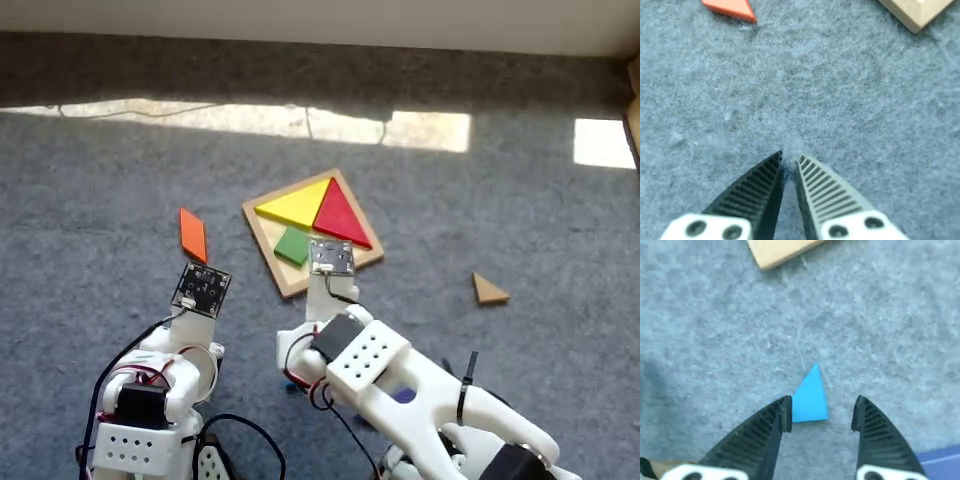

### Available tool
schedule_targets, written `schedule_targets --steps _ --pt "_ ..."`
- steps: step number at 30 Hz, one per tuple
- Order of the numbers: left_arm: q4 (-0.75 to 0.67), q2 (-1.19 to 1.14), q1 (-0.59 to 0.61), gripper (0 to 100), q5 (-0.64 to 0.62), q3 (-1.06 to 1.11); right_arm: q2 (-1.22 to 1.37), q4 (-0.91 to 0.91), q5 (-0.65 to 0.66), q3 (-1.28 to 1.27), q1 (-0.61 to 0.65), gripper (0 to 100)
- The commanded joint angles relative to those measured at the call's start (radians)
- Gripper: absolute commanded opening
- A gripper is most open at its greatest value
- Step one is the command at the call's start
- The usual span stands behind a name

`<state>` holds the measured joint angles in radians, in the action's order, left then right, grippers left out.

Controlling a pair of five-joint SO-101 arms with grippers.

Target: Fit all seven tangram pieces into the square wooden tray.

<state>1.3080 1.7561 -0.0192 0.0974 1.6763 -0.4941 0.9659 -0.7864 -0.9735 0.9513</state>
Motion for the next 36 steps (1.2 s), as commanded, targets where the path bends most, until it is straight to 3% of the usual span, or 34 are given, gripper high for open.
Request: schedule_targets --steps 1,18,28,36 --pt "-0.002 0.021 -0.013 1 -0.009 0.021 -0.007 -0.107 -0.043 0.053 0.025 20.3" --pt "-0.002 0.021 -0.013 1 -0.009 0.021 0.188 -0.148 -0.100 0.024 0.028 20.3" --pt "-0.002 0.021 -0.013 1 -0.009 0.021 0.196 0.110 -0.101 0.154 0.087 20.3" --pt "-0.002 0.021 -0.013 1 -0.009 0.021 0.200 0.036 -0.101 0.166 0.090 20.3"
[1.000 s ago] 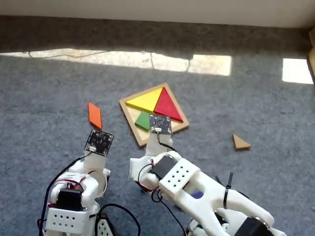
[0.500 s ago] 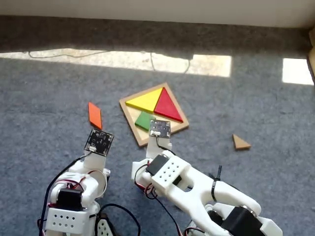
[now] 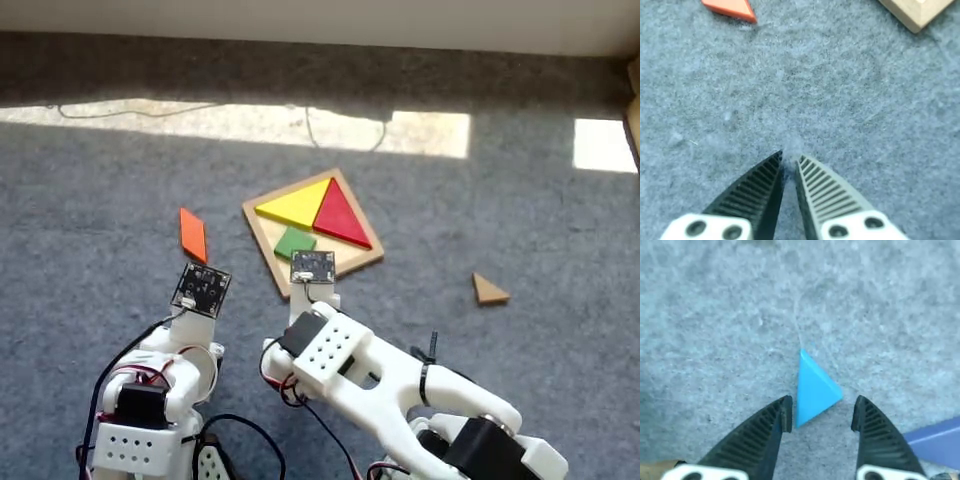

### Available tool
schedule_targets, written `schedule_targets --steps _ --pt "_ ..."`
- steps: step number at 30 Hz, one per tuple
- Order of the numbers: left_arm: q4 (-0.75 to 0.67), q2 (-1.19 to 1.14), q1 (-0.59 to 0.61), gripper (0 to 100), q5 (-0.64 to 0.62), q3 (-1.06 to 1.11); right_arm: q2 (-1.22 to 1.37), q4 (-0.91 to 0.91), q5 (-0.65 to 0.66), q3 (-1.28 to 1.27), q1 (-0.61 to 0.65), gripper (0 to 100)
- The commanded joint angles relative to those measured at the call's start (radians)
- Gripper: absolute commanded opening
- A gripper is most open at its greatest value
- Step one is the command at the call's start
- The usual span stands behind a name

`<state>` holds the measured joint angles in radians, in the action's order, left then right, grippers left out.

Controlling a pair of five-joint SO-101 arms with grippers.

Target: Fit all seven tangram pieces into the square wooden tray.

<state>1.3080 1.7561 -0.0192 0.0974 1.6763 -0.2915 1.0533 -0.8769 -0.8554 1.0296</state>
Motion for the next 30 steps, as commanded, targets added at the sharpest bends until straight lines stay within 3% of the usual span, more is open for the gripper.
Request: schedule_targets --steps 1,19,30 --pt "-0.002 0.021 -0.013 1 -0.009 0.021 -0.002 -0.073 -0.011 0.048 0.015 20.3" --pt "-0.002 0.021 -0.013 1 -0.009 0.021 -0.001 -0.093 -0.009 -0.024 0.016 19.9" --pt "-0.002 0.021 -0.013 1 -0.009 0.021 -0.001 -0.219 -0.003 -0.110 0.021 19.8"
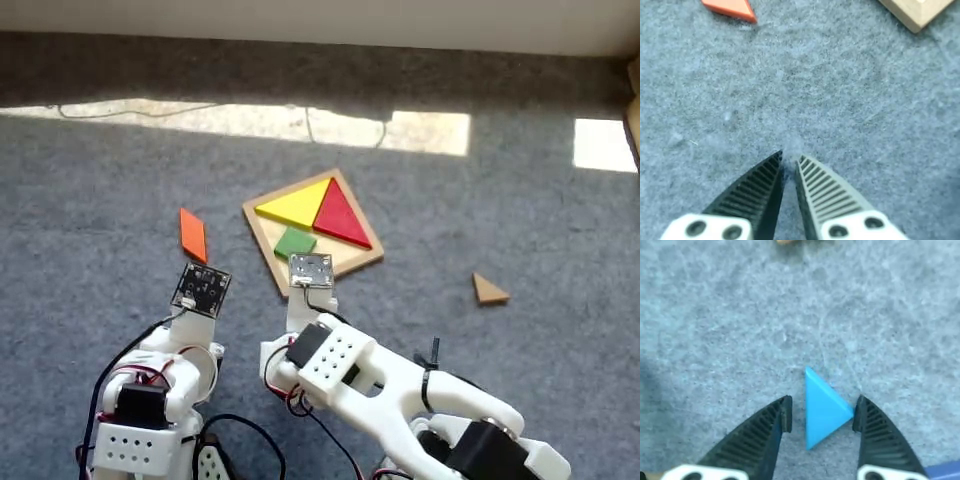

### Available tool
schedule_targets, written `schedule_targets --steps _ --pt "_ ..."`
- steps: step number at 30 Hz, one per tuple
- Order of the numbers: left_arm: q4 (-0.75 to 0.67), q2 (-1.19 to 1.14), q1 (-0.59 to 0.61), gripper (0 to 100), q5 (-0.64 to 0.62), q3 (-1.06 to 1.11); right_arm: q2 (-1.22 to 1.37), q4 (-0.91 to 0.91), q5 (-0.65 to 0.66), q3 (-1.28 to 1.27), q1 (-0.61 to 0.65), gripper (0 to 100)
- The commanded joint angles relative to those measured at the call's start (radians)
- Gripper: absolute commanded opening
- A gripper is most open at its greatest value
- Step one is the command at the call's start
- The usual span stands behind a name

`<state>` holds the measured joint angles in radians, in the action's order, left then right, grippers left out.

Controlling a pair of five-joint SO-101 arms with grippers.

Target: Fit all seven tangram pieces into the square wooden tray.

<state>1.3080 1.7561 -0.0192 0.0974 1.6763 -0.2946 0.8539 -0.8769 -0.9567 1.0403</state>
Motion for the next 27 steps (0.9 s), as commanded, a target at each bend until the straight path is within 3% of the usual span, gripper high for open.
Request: schedule_targets --steps 1,4,9,14,19,27 --pt "-0.002 0.021 -0.013 1 -0.009 0.021 0.002 -0.019 -0.002 -0.008 0.010 19.8" --pt "-0.002 0.021 -0.013 1 -0.009 0.021 0.002 -0.019 -0.002 -0.008 0.008 18.6" --pt "-0.002 0.021 -0.013 1 -0.009 0.021 0.001 -0.021 0.009 -0.008 0.004 8.5" --pt "-0.002 0.021 -0.013 1 -0.009 0.021 -0.005 -0.016 0.028 -0.008 -0.005 8.1" --pt "-0.002 0.021 -0.013 1 -0.009 0.021 -0.012 0.067 0.074 0.002 -0.087 8.0" --pt "-0.002 0.021 -0.013 1 -0.009 0.021 -0.013 0.185 0.129 0.226 -0.217 8.0"
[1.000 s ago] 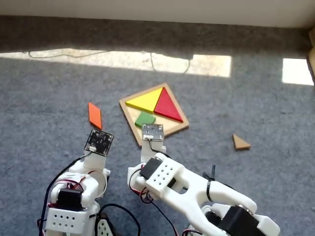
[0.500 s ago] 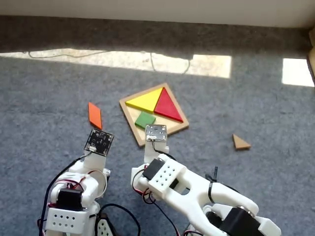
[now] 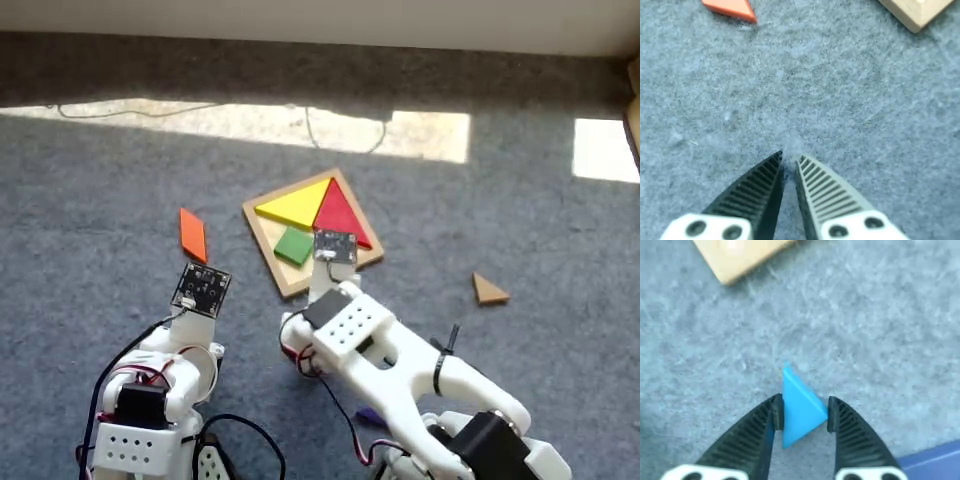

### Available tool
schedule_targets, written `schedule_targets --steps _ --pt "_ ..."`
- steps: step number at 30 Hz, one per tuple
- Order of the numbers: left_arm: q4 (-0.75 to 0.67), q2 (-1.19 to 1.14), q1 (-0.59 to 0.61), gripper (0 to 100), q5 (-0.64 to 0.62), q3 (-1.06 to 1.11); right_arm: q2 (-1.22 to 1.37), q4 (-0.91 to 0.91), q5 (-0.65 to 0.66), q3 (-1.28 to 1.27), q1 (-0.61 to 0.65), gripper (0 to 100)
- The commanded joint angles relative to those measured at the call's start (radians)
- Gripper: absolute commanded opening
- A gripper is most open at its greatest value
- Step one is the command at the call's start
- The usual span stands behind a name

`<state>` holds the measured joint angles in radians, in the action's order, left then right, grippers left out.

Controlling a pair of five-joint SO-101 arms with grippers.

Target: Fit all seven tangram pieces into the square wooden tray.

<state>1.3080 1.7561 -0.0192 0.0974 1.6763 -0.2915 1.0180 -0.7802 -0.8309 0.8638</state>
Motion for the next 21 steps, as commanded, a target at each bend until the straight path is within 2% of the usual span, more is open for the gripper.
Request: schedule_targets --steps 1,4,6,12,21 --pt "-0.002 0.021 -0.013 1 -0.009 0.021 -0.015 0.019 0.052 0.117 -0.045 8.0" --pt "-0.002 0.021 -0.013 1 -0.009 0.021 -0.005 0.007 0.078 0.183 -0.062 8.0" --pt "-0.002 0.021 -0.013 1 -0.009 0.021 -0.004 -0.062 0.083 0.220 -0.079 8.0" --pt "-0.002 0.021 -0.013 1 -0.009 0.021 0.025 -0.315 0.270 0.239 -0.120 8.0" --pt "-0.002 0.021 -0.013 1 -0.009 0.021 0.371 -0.337 0.488 0.481 -0.179 8.0"
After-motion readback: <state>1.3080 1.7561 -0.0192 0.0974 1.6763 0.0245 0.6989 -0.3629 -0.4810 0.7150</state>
